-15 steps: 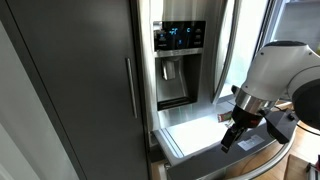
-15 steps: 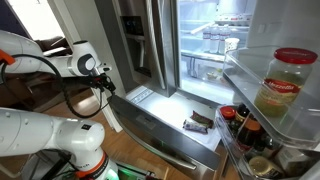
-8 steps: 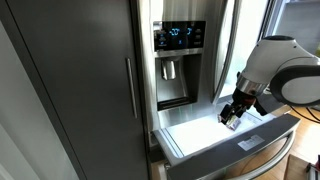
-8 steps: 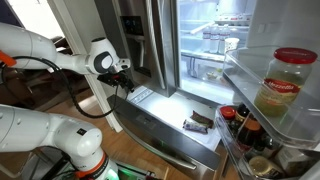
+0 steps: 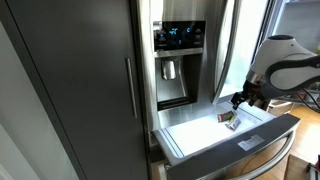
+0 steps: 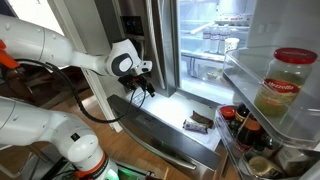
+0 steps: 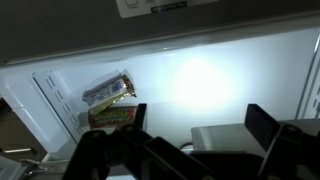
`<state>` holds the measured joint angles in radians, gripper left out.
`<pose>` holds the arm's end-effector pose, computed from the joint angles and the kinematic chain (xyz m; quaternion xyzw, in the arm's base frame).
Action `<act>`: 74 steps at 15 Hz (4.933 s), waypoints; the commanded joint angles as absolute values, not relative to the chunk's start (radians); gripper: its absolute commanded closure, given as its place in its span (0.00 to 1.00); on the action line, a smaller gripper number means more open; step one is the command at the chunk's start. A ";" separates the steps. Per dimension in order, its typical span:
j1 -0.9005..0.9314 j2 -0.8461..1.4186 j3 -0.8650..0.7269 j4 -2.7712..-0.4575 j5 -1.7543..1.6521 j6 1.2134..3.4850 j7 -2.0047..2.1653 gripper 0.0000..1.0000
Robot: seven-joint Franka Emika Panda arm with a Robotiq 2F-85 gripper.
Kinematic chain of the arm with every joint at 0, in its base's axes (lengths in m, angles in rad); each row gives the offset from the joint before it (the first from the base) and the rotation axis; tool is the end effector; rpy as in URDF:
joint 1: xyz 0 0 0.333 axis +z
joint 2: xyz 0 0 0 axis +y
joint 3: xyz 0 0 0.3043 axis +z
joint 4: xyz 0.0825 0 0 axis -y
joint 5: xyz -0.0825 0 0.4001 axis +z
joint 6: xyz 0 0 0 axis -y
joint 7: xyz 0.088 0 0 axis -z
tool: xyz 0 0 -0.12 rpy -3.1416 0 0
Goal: Move the two food packs to the upper fridge
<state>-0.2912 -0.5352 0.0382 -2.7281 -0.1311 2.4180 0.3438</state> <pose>0.3881 -0.1036 0.3734 0.9598 -0.2509 0.1139 0.0534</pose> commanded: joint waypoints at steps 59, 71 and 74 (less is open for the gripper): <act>-0.468 0.608 -0.191 -2.039 0.325 2.676 0.061 0.00; -0.479 0.682 -0.191 -1.973 0.317 2.690 0.081 0.58; -0.477 0.668 -0.197 -1.973 0.313 2.678 0.084 0.81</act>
